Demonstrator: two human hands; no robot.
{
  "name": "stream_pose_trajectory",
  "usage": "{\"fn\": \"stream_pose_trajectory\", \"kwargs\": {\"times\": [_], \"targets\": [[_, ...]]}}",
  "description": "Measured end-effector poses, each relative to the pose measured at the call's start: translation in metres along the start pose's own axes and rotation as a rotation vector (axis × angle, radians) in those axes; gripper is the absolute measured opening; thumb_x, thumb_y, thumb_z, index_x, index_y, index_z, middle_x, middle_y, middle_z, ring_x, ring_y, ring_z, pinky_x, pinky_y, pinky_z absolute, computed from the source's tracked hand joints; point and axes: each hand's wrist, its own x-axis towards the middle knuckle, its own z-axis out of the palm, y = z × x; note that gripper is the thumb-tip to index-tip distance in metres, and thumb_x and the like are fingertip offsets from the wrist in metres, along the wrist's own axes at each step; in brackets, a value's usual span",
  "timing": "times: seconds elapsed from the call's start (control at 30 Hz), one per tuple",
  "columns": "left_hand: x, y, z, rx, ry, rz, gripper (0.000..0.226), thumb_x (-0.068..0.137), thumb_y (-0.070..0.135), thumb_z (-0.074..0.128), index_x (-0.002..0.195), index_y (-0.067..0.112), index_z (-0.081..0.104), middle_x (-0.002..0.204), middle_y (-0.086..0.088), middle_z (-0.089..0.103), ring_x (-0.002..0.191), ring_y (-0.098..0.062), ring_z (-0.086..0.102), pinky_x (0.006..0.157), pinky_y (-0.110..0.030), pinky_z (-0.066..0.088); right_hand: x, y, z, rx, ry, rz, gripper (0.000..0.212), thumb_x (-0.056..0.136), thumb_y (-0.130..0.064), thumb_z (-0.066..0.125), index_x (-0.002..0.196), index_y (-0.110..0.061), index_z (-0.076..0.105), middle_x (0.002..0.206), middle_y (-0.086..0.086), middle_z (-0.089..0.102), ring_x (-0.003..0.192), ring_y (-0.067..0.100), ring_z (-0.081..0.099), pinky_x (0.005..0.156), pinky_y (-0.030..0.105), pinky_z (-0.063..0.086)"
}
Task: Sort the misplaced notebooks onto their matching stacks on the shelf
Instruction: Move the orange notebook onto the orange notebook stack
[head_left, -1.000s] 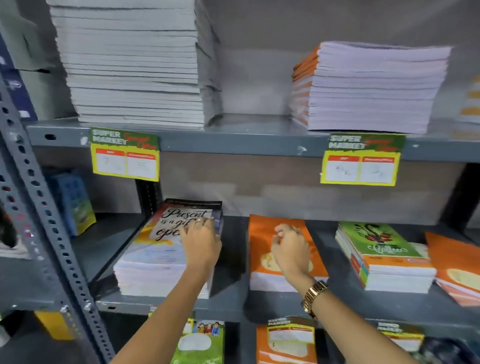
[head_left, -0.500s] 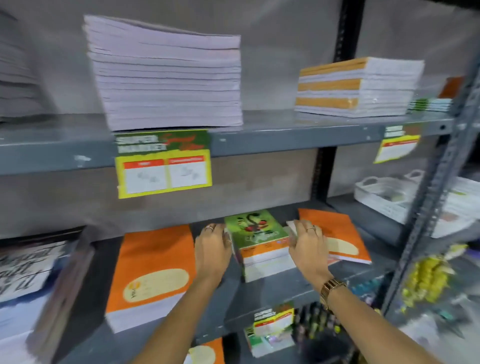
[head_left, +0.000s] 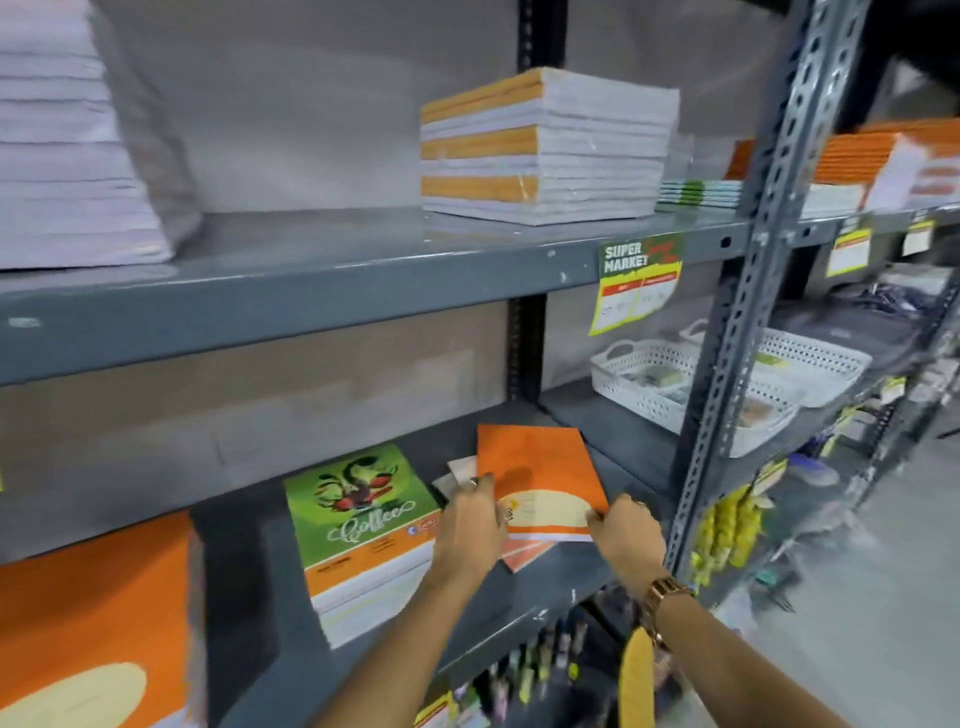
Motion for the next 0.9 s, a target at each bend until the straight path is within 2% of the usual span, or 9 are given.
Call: {"fn": "stream_pose_trajectory", "kwargs": {"times": [0.07,0.13,0.23,0.43,0.53,0.63,0.7,0.8,0.9], "targets": [[0.007,0.010,0.013,-0.002,-0.093,-0.085,0.033,0.093,0.010,0.042,0.125,0.001,0.040,0.118,-0.024,0.059,0.109,-0.039,0.057,0.086,-0.042,0.047,0.010,0.005,0.004,0.072,-0.047,0.035,0.033,0.089,-0.034,0.055,0.093,-0.001,0.059,0.101,0.018,0.066,0.100,0.036,0.064,0.073,0.035,0.049],[0.012,0.015,0.022,-0.029,-0.134,-0.211,0.034,0.092,0.005,0.039,0.125,-0.004,0.038,0.124,-0.024,0.056,0.114,-0.038,0.054,0.091,-0.041,0.045,0.016,0.006,0.006,0.162,-0.062,0.068,0.033,0.087,-0.032,0.059,0.068,-0.006,0.051,0.085,0.015,0.064,0.089,0.034,0.065,0.065,0.031,0.042],[0.019,0.015,0.029,-0.040,-0.192,-0.331,0.036,0.091,0.004,0.040,0.125,-0.008,0.039,0.129,-0.023,0.053,0.117,-0.036,0.053,0.094,-0.039,0.045,0.020,0.003,0.007,0.246,-0.060,0.124,0.039,0.087,-0.026,0.060,0.056,-0.010,0.042,0.073,0.010,0.057,0.071,0.028,0.055,0.063,0.029,0.039],[0.032,0.015,0.022,-0.144,-0.174,-0.447,0.027,0.088,0.000,0.048,0.115,-0.003,0.054,0.127,-0.023,0.053,0.114,-0.034,0.055,0.093,-0.034,0.047,0.029,0.000,0.012,0.325,-0.041,0.145,0.028,0.088,-0.021,0.051,0.067,-0.003,0.054,0.076,0.019,0.064,0.071,0.031,0.061,0.073,0.042,0.055],[0.035,0.018,0.015,-0.268,-0.140,-0.498,0.028,0.086,-0.002,0.050,0.114,-0.003,0.054,0.126,-0.021,0.056,0.114,-0.034,0.055,0.091,-0.034,0.048,0.030,-0.003,0.008,0.352,0.011,0.150,0.028,0.091,-0.021,0.048,0.072,0.000,0.053,0.080,0.023,0.067,0.076,0.037,0.066,0.071,0.038,0.053],[0.030,0.019,0.006,-0.342,-0.080,-0.495,0.027,0.085,-0.003,0.050,0.111,-0.005,0.056,0.123,-0.023,0.058,0.113,-0.035,0.056,0.090,-0.035,0.047,0.018,-0.011,-0.004,0.387,0.065,0.134,0.025,0.094,-0.019,0.047,0.078,0.000,0.048,0.079,0.020,0.058,0.074,0.033,0.057,0.067,0.035,0.045],[0.025,0.021,-0.001,-0.375,-0.005,-0.465,0.024,0.085,-0.005,0.048,0.106,-0.008,0.058,0.119,-0.026,0.059,0.110,-0.037,0.056,0.086,-0.036,0.047,0.009,-0.019,-0.014,0.385,0.086,0.101,0.023,0.097,-0.018,0.045,0.091,0.003,0.052,0.086,0.023,0.058,0.086,0.038,0.060,0.067,0.033,0.038],[0.018,0.019,-0.020,-0.440,0.094,-0.437,0.021,0.083,-0.004,0.048,0.098,-0.006,0.062,0.111,-0.025,0.063,0.099,-0.037,0.060,0.075,-0.036,0.048,-0.011,-0.038,-0.033,0.381,0.131,0.042,0.034,0.098,-0.019,0.043,0.117,0.009,0.050,0.109,0.028,0.062,0.107,0.041,0.057,0.077,0.038,0.042],[0.006,0.012,-0.045,-0.478,0.169,-0.431,0.018,0.084,0.002,0.053,0.095,-0.007,0.064,0.108,-0.025,0.065,0.097,-0.036,0.062,0.070,-0.035,0.047,-0.025,-0.059,-0.043,0.402,0.152,-0.002,0.037,0.098,-0.020,0.045,0.121,0.008,0.048,0.115,0.028,0.061,0.110,0.041,0.056,0.087,0.041,0.045]]}}
